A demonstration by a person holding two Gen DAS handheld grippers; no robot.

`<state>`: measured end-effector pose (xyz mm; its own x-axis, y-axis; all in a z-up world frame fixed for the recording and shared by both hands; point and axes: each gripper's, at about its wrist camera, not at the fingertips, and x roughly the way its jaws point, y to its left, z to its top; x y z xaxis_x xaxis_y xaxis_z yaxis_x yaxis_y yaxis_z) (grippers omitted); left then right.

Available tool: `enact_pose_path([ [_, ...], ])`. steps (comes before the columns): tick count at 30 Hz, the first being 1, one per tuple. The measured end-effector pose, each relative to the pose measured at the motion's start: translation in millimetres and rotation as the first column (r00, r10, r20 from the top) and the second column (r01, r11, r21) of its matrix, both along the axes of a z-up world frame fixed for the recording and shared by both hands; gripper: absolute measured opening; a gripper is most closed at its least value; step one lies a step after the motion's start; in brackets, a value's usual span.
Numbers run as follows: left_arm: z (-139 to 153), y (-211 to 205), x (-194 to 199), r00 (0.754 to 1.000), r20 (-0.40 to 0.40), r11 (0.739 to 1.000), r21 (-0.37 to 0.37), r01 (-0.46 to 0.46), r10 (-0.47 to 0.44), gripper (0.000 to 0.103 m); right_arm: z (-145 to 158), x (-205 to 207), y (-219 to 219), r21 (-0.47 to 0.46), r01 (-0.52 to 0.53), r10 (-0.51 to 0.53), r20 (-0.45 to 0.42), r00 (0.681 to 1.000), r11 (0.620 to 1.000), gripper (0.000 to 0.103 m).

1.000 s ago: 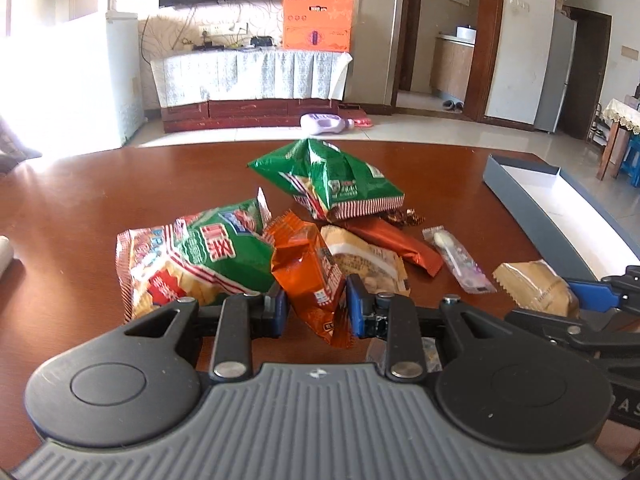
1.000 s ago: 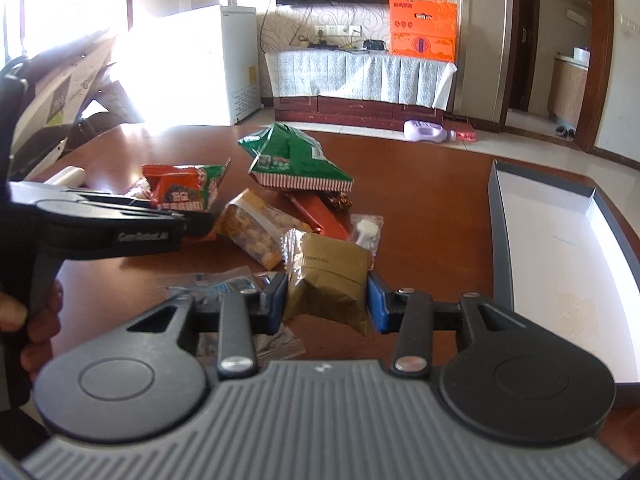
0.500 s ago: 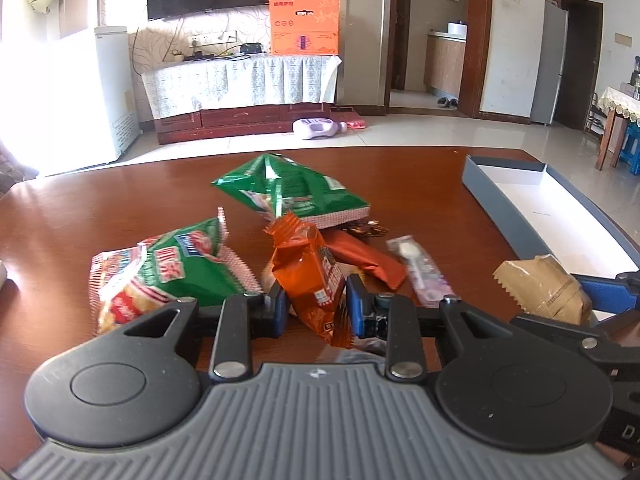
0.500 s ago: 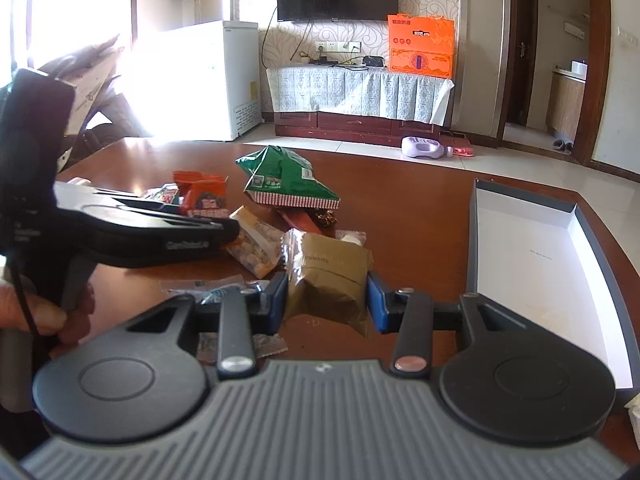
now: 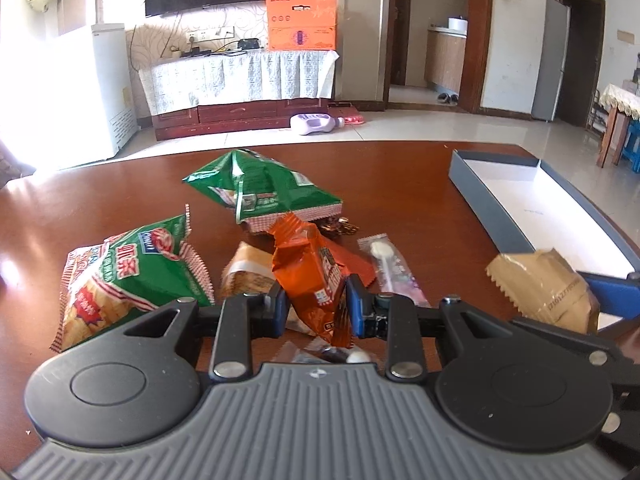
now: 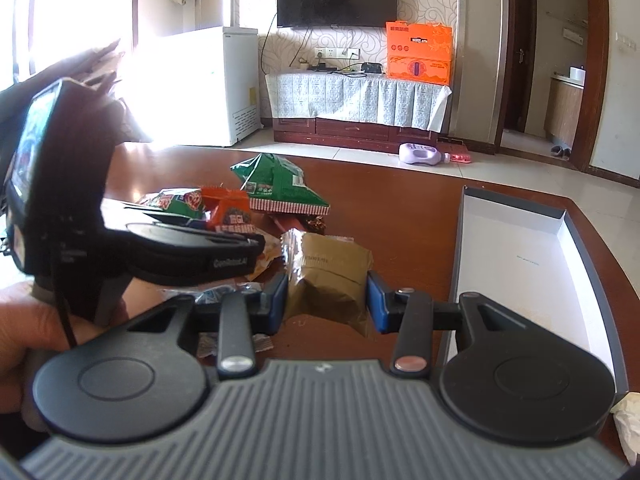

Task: Organize snacks
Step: 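Carry gold packet in right gripper and orange packet in left gripper toward grey box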

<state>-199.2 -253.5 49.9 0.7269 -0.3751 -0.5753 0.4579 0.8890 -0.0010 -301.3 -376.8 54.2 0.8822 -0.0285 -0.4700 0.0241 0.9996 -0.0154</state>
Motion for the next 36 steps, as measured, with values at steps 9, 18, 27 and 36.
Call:
enact_pose_path([
  [9, 4, -15, 5, 0.999, 0.027, 0.999, 0.027, 0.022, -0.023, 0.034, 0, -2, -5, 0.005, 0.015, -0.015, 0.011, 1.000, 1.000, 0.044],
  [18, 11, -51, 4, 0.993, 0.055, 0.995, 0.001, 0.104, -0.104, 0.035, 4, -7, -22, 0.021, 0.076, -0.076, 0.032, 0.997, 0.997, 0.044],
  [27, 22, -99, 7, 0.984, 0.047, 0.983, -0.065, 0.173, -0.170, 0.034, 5, -15, -51, 0.052, 0.170, -0.173, 0.047, 0.984, 0.984, 0.044],
  [36, 23, -165, 4, 0.954, 0.078, 0.953, -0.072, 0.294, -0.288, 0.034, -2, -22, -86, 0.084, 0.304, -0.307, 0.028, 0.951, 0.949, 0.044],
])
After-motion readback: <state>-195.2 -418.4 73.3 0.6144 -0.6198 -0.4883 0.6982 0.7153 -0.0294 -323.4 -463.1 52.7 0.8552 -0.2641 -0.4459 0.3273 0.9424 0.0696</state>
